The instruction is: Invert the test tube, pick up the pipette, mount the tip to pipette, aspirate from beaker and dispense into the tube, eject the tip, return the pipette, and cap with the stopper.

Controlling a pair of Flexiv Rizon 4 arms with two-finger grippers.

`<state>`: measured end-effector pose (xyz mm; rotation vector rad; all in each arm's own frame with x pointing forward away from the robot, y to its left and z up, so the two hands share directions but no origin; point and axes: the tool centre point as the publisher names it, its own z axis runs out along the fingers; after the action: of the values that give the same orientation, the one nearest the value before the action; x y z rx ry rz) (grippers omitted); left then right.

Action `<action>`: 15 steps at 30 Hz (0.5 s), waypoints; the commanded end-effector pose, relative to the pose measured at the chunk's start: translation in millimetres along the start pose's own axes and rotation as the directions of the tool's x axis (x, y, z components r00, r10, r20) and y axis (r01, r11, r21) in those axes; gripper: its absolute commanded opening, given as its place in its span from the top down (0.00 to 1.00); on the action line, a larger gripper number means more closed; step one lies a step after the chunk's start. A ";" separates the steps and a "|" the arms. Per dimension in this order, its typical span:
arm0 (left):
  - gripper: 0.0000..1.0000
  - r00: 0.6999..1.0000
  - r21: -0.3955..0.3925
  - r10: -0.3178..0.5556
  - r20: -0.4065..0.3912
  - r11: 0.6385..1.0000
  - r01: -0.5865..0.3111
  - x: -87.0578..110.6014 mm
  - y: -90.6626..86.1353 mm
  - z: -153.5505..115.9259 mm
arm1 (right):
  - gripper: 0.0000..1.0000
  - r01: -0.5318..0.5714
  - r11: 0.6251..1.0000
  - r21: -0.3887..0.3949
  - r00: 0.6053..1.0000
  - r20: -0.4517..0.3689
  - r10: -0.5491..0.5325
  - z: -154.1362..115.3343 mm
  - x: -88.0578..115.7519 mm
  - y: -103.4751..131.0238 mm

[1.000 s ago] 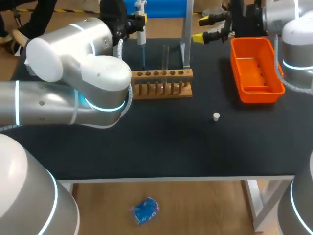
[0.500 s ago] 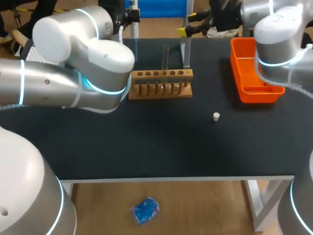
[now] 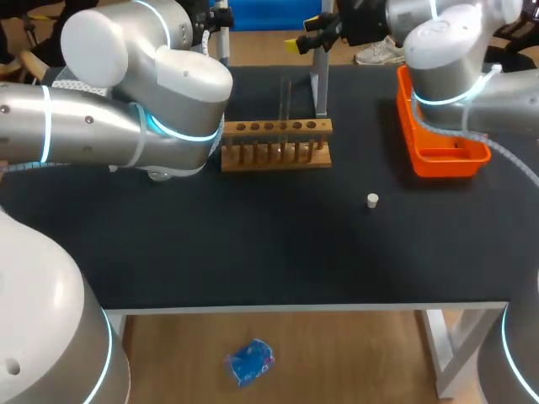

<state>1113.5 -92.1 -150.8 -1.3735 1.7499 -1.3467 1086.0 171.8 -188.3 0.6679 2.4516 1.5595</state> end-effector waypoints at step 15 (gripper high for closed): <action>1.00 0.997 -0.054 0.013 0.070 0.998 -0.009 -22.4 -9.7 39.6 | 0.00 -0.009 1.000 0.012 1.000 -0.008 0.009 24.2 -14.8 6.6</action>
<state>1150.2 -80.7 -163.0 -1.4049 1.7496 -1.2665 1109.3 187.3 -195.2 0.6777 2.4647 1.5574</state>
